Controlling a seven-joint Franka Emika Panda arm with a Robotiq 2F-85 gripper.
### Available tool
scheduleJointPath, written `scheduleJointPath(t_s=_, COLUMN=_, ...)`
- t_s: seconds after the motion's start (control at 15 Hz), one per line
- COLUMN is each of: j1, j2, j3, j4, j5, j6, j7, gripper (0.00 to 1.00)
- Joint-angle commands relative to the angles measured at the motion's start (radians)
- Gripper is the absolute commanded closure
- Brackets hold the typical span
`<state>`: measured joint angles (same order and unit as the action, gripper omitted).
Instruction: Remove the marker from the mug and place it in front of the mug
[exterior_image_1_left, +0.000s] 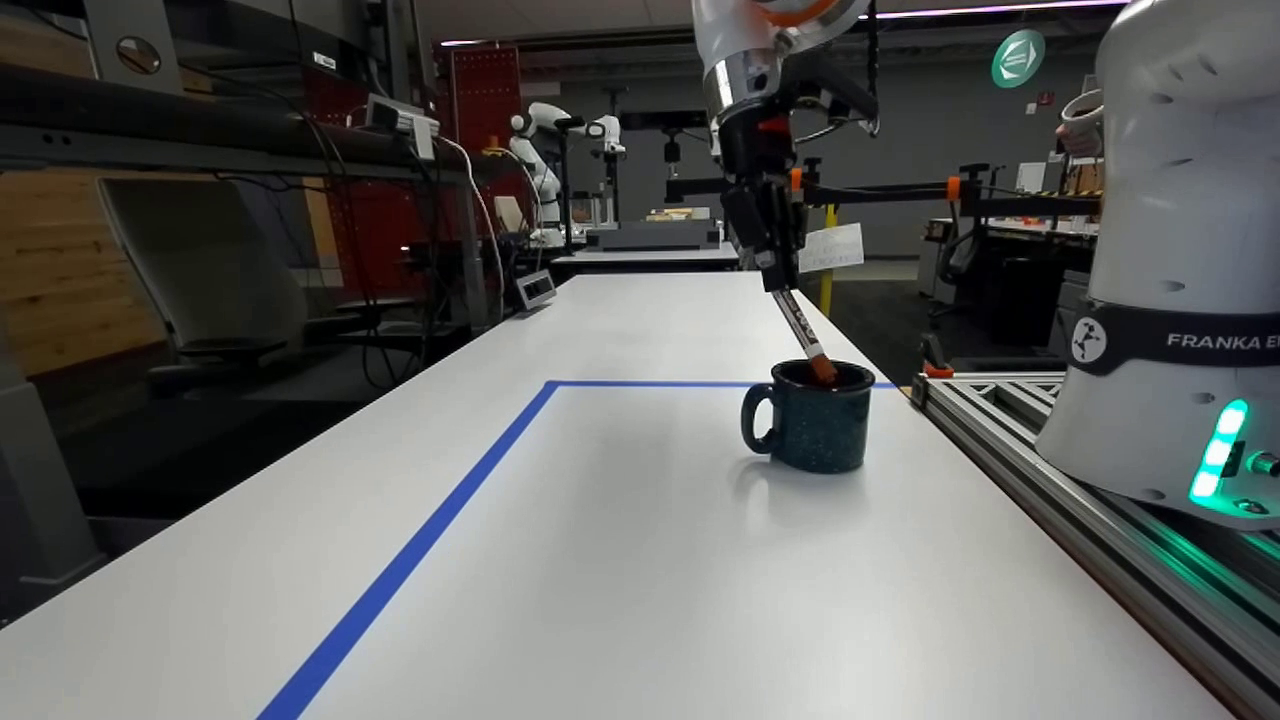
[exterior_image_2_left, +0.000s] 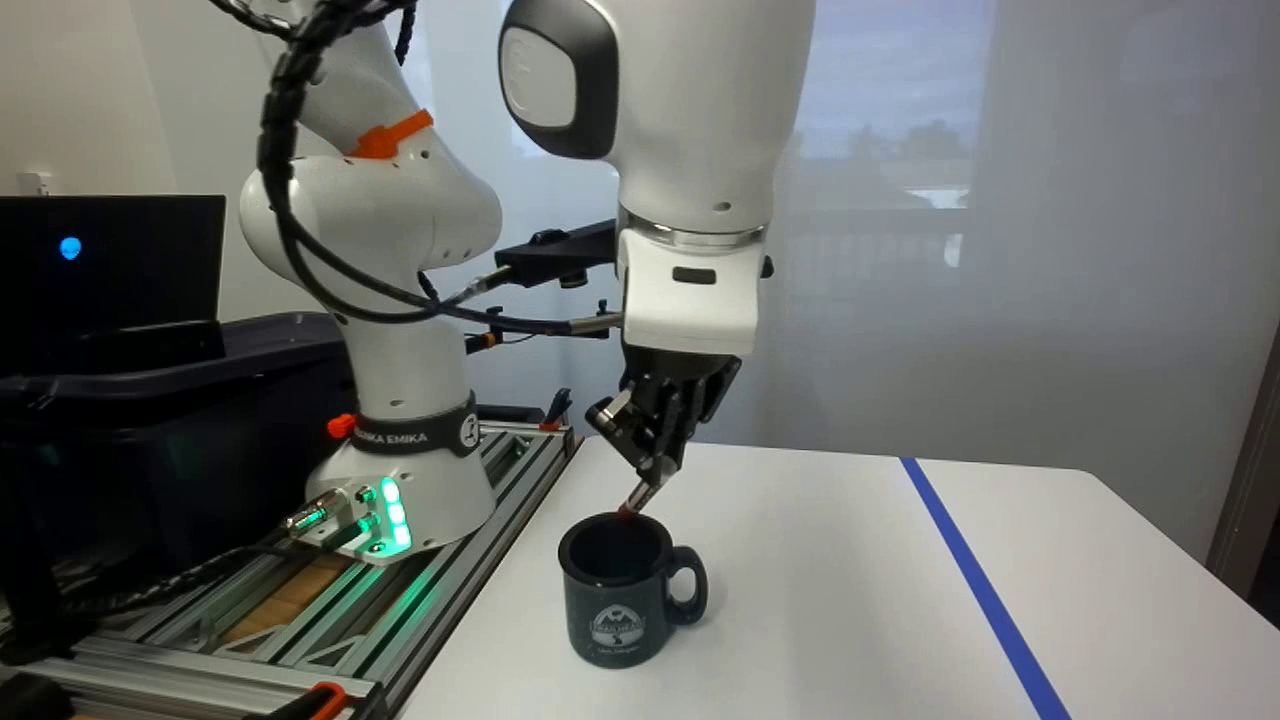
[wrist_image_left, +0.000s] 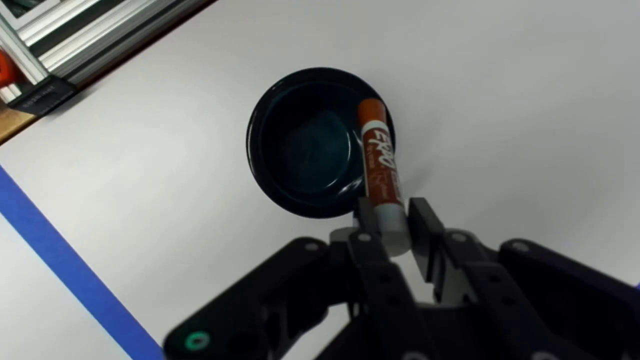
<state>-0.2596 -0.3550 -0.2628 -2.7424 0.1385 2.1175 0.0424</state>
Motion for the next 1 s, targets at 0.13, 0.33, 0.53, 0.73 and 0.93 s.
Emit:
scheduleJointPath(t_s=0.13, j1=-0.046, j2=-0.052, j3=-0.093, j4=-0.007, j5=0.132, j6=-0.013, j7=-0.067, gripper=0.95)
scheduleJointPath(t_s=0.33, j1=-0.052, j2=-0.012, j3=-0.108, j4=0.001, j5=0.174, j6=0.024, j7=-0.073, gripper=0.95)
scheduleJointPath(t_s=0.53, j1=-0.045, j2=0.024, j3=-0.104, j4=0.001, j5=0.213, j6=0.096, j7=-0.064, gripper=0.95)
scheduleJointPath(t_s=0.73, j1=-0.027, j2=0.055, j3=-0.098, j4=0.000, j5=0.262, j6=0.154, j7=-0.070, gripper=0.95)
scheduleJointPath(t_s=0.93, j1=0.000, j2=0.084, j3=-0.092, j4=0.000, j5=0.328, j6=0.183, j7=-0.092, gripper=0.95)
